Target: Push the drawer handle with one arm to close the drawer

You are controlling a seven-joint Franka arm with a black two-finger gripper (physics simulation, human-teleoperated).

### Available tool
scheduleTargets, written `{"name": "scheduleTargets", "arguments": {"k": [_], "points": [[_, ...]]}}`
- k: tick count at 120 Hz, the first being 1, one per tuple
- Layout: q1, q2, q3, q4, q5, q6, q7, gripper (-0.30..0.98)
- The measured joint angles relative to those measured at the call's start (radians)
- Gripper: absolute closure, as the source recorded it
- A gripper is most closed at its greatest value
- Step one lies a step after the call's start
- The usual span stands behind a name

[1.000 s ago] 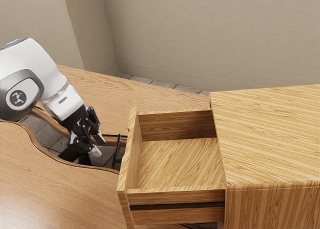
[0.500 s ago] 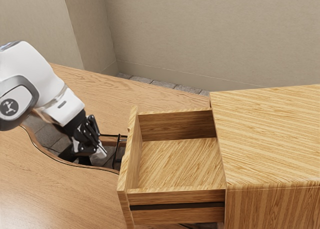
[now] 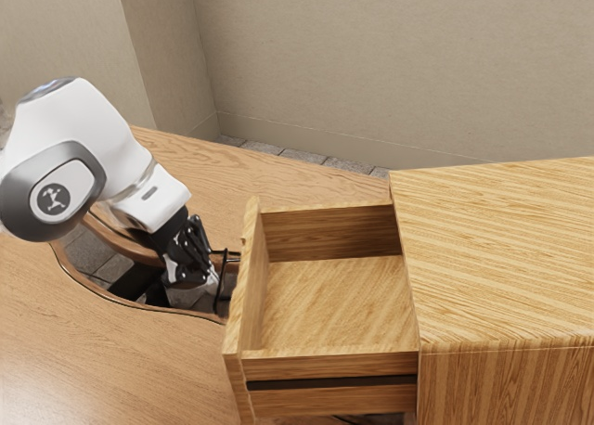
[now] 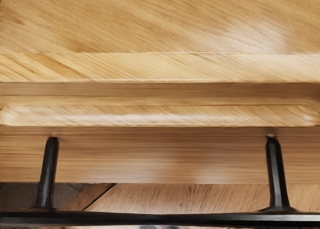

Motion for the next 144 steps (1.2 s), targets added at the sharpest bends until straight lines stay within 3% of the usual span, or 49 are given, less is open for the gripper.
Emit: {"name": "scheduleTargets", "arguments": {"k": [144], "points": [[-0.135,0.415,-0.034,0.366,0.0,0.037,-0.05,0.78]]}}
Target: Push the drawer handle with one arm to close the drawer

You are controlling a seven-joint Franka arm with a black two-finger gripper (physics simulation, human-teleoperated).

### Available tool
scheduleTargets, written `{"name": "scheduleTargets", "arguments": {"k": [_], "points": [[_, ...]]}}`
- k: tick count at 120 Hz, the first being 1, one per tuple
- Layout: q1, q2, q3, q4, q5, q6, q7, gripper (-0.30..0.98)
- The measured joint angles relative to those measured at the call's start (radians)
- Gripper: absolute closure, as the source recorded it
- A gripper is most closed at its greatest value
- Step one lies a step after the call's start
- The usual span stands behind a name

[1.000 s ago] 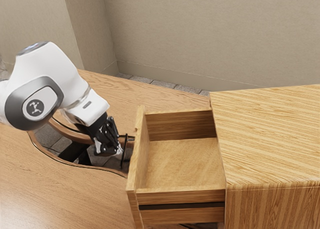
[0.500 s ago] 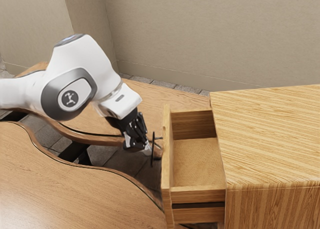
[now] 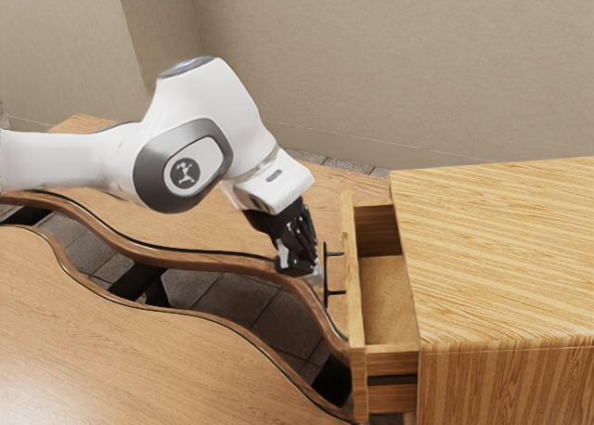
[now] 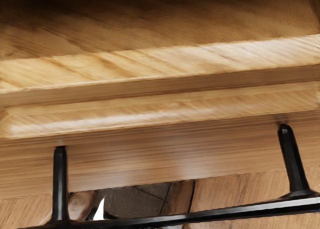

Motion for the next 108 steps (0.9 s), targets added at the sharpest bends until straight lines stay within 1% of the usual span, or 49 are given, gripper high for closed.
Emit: {"name": "scheduleTargets", "arguments": {"k": [70,71,72,78,83,92,96,98,101,108], "points": [[-0.066,0.182,0.002,0.195,0.001,0.001,-0.022,0.78],[-0.054,0.187,-0.01,0.201,0.001,0.001,-0.022,0.79],[-0.069,0.191,0.007,0.205,0.001,0.001,-0.022,0.79],[-0.035,0.212,-0.002,0.231,0.001,-0.002,-0.021,0.79],[-0.033,0.188,0.009,0.203,0.0,-0.004,-0.022,0.79],[-0.051,0.055,0.044,0.078,0.002,-0.007,-0.031,0.78],[-0.045,-0.008,0.052,0.051,0.021,-0.018,-0.038,0.7],[-0.02,-0.037,0.055,0.044,0.034,-0.031,-0.048,0.67],[0.02,-0.077,0.06,0.058,0.071,-0.066,-0.072,0.61],[0.064,-0.104,0.103,0.247,0.181,-0.221,-0.151,0.48]]}}
